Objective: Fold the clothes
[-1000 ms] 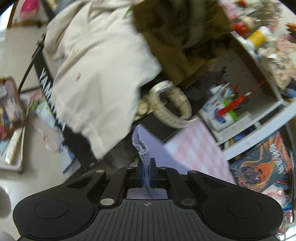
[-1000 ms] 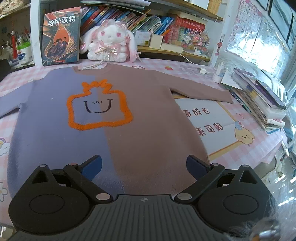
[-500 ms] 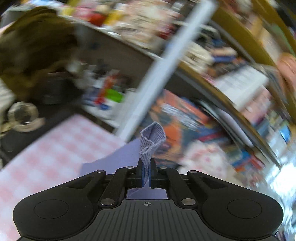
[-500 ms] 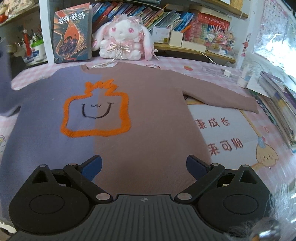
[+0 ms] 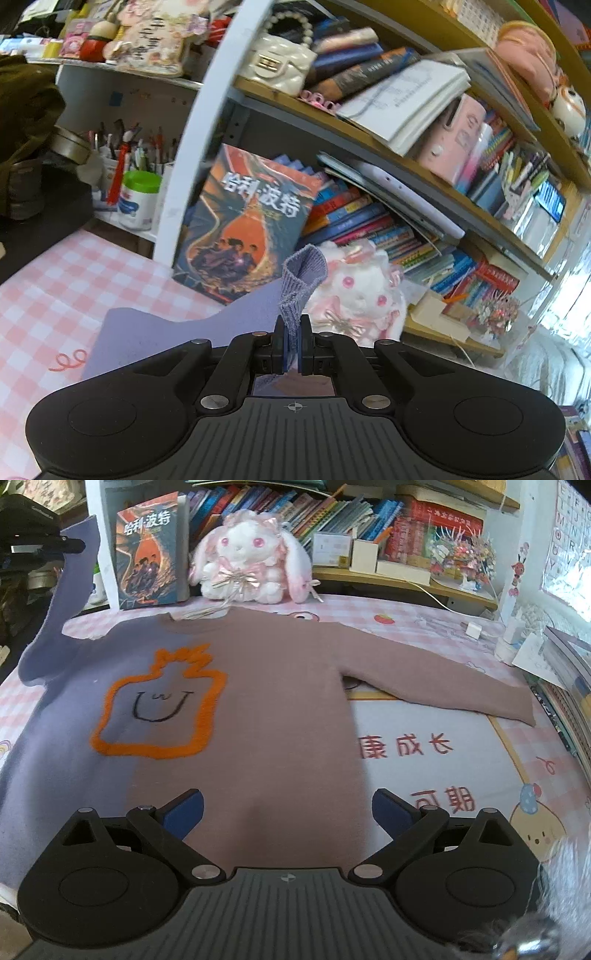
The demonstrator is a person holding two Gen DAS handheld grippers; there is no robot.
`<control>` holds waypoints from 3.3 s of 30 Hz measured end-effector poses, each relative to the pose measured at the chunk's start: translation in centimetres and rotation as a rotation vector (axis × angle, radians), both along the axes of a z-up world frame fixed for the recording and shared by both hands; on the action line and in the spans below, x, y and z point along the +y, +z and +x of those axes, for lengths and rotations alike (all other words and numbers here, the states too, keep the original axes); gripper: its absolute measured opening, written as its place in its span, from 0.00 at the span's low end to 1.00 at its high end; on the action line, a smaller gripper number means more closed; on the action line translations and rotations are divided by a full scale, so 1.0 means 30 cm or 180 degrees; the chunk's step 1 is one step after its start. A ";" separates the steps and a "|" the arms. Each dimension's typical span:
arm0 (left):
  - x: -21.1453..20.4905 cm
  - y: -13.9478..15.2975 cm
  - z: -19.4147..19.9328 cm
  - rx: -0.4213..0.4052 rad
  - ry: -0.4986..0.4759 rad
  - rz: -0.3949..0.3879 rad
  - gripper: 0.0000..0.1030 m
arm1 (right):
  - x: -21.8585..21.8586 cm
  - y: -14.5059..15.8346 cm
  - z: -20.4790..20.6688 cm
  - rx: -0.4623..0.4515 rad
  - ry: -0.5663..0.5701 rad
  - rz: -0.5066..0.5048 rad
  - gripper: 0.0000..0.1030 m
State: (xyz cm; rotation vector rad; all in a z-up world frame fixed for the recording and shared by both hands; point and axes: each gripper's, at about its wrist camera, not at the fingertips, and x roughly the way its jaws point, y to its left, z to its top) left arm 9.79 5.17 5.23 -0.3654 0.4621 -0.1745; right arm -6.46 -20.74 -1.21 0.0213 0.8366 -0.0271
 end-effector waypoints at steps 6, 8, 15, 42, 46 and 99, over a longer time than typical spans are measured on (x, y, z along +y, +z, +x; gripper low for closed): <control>-0.120 -0.035 0.018 0.0055 -0.0046 0.0155 0.03 | -0.074 -0.008 0.004 -0.0016 0.0083 0.0040 0.95; -0.149 -0.046 0.023 0.0081 -0.0060 0.0199 0.03 | -0.094 -0.010 0.006 -0.0013 0.0111 0.0046 0.95; -0.241 -0.101 0.037 0.0213 -0.0149 0.0294 0.03 | -0.151 -0.020 0.008 0.0013 0.0135 0.0064 0.95; -0.236 -0.195 -0.121 0.0621 -0.0330 0.0668 0.67 | -0.227 -0.040 0.004 0.0031 0.0072 0.0196 0.95; -0.090 -0.221 -0.201 0.0795 0.0064 0.0768 0.67 | -0.215 -0.059 0.014 0.0095 0.0107 0.0297 0.95; 0.365 -0.347 -0.251 0.1336 0.0546 0.0594 0.13 | -0.013 -0.082 0.049 0.0337 0.0123 0.0190 0.15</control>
